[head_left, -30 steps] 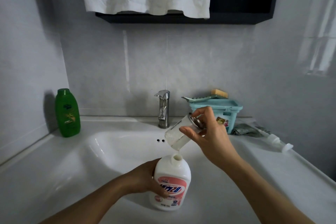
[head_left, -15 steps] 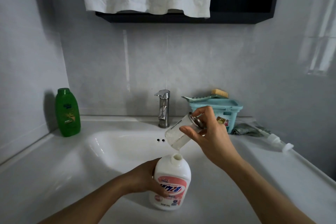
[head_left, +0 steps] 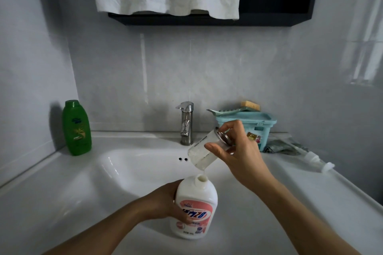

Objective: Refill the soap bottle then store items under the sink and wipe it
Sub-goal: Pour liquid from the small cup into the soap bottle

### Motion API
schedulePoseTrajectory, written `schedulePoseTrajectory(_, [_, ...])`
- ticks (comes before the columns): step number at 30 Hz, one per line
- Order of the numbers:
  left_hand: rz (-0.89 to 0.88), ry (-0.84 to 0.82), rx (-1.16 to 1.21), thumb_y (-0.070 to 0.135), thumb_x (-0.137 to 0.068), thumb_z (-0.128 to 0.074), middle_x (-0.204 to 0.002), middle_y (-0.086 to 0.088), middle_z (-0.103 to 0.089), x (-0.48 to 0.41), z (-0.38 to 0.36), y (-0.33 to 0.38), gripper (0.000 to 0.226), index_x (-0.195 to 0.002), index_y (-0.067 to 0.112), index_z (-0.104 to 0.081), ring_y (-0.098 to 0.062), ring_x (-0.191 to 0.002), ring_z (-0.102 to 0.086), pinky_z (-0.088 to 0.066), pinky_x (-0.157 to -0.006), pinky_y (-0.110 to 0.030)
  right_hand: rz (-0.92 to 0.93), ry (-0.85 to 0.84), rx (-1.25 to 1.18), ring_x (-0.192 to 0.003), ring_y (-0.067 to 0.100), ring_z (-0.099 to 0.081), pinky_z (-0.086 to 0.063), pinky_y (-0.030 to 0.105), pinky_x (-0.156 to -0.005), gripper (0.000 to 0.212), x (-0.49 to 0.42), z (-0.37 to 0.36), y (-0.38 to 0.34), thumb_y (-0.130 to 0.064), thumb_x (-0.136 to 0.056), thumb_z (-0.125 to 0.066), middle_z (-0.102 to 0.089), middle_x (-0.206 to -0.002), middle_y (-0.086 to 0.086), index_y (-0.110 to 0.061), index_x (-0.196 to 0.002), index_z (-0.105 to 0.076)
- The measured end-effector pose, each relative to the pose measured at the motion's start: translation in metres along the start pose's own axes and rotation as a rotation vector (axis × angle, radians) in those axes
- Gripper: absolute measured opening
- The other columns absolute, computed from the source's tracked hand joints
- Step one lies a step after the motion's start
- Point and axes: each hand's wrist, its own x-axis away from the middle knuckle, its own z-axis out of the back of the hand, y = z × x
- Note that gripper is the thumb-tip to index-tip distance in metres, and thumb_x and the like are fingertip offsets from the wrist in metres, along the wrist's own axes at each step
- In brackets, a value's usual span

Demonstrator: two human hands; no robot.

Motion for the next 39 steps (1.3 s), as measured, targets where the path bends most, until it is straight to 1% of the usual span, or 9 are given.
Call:
schedulePoseTrajectory(4, [-0.001, 0.002, 0.002, 0.005, -0.063, -0.084, -0.11, 0.011, -0.071, -0.0003, 0.0001, -0.0012, 0.069, -0.12, 0.032, -0.057, -0.004, -0.103, -0.065, -0.053, -0.09, -0.025, -0.006, 0.002, -0.002, -0.077, -0.008, -0.056, -0.043, 0.004, -0.06, 0.044, 0.0002, 0.0, -0.0001, -0.052, -0.07, -0.061, -0.055, -0.082, -0.017, -0.028, -0.098, -0.038])
schedulePoseTrajectory(9, [-0.001, -0.001, 0.002, 0.004, -0.064, -0.084, -0.111, 0.009, -0.071, -0.0005, 0.0002, -0.0007, 0.069, -0.121, 0.031, -0.057, -0.005, -0.103, -0.066, -0.053, -0.09, -0.026, -0.024, -0.008, 0.005, -0.076, -0.01, -0.055, -0.042, 0.001, -0.062, 0.045, 0.0007, 0.0007, -0.0013, -0.052, -0.07, -0.06, -0.052, -0.085, -0.021, -0.028, -0.1, -0.038])
schedulePoseTrajectory(13, [0.003, 0.003, -0.008, 0.006, -0.064, -0.085, -0.112, 0.01, -0.07, -0.001, -0.0002, -0.0004, 0.071, -0.123, 0.031, -0.056, -0.004, -0.104, -0.065, -0.053, -0.091, -0.026, -0.026, -0.008, 0.011, -0.076, -0.004, -0.057, -0.046, 0.006, -0.064, 0.045, 0.0005, 0.0009, -0.0016, -0.055, -0.069, -0.059, -0.055, -0.084, -0.017, -0.029, -0.1, -0.038])
schedulePoseTrajectory(21, [-0.006, -0.003, -0.002, 0.004, -0.065, -0.084, -0.111, 0.011, -0.071, -0.001, -0.0002, 0.0, 0.068, -0.12, 0.033, -0.056, -0.001, -0.102, -0.065, -0.052, -0.082, -0.016, -0.027, -0.014, 0.005, -0.073, -0.009, -0.055, -0.043, 0.003, -0.061, 0.044, 0.0004, 0.001, -0.0011, -0.053, -0.071, -0.06, -0.054, -0.085, -0.019, -0.03, -0.1, -0.037])
schedulePoseTrajectory(24, [-0.008, -0.002, -0.01, 0.005, -0.065, -0.084, -0.11, 0.012, -0.071, -0.0009, -0.0005, 0.0, 0.068, -0.119, 0.035, -0.056, -0.001, -0.102, -0.065, -0.052, -0.084, -0.017, -0.02, -0.008, 0.007, -0.074, -0.011, -0.055, -0.044, 0.004, -0.061, 0.044, 0.0005, 0.0009, -0.0006, -0.054, -0.07, -0.06, -0.055, -0.084, -0.018, -0.03, -0.1, -0.038])
schedulePoseTrajectory(26, [-0.008, 0.007, -0.021, 0.006, -0.064, -0.084, -0.11, 0.014, -0.07, -0.0008, -0.0003, -0.0002, 0.068, -0.117, 0.037, -0.056, 0.0, -0.103, -0.064, -0.051, -0.086, -0.017, -0.022, -0.006, 0.006, -0.073, -0.009, -0.056, -0.045, 0.005, -0.062, 0.044, 0.0007, 0.0011, -0.0006, -0.054, -0.07, -0.06, -0.055, -0.083, -0.018, -0.029, -0.1, -0.038])
schedulePoseTrajectory(29, [-0.004, 0.002, -0.018, 0.006, -0.065, -0.084, -0.111, 0.014, -0.07, -0.0012, -0.0001, 0.0001, 0.069, -0.12, 0.036, -0.055, 0.0, -0.103, -0.064, -0.052, -0.084, -0.016, -0.022, -0.009, 0.005, -0.074, -0.009, -0.057, -0.044, 0.004, -0.06, 0.044, 0.0007, 0.0011, -0.0005, -0.054, -0.07, -0.06, -0.055, -0.084, -0.018, -0.029, -0.1, -0.038])
schedulePoseTrajectory(33, [-0.007, 0.005, -0.013, 0.005, -0.064, -0.085, -0.109, 0.014, -0.071, -0.0007, -0.0003, 0.0003, 0.069, -0.12, 0.035, -0.056, -0.001, -0.102, -0.065, -0.052, -0.087, -0.02, -0.031, -0.004, -0.006, -0.076, -0.01, -0.057, -0.045, 0.004, -0.062, 0.043, 0.001, 0.0012, -0.0005, -0.052, -0.071, -0.062, -0.055, -0.084, -0.018, -0.029, -0.1, -0.039])
schedulePoseTrajectory(39, [-0.017, 0.005, -0.001, 0.003, -0.064, -0.084, -0.109, 0.012, -0.071, 0.0, -0.0003, 0.0003, 0.069, -0.119, 0.034, -0.057, -0.001, -0.102, -0.065, -0.052, -0.084, -0.016, -0.028, -0.014, 0.003, -0.077, -0.015, -0.055, -0.046, 0.004, -0.065, 0.044, 0.0007, 0.0012, -0.0013, -0.054, -0.07, -0.059, -0.052, -0.084, -0.022, -0.03, -0.1, -0.038])
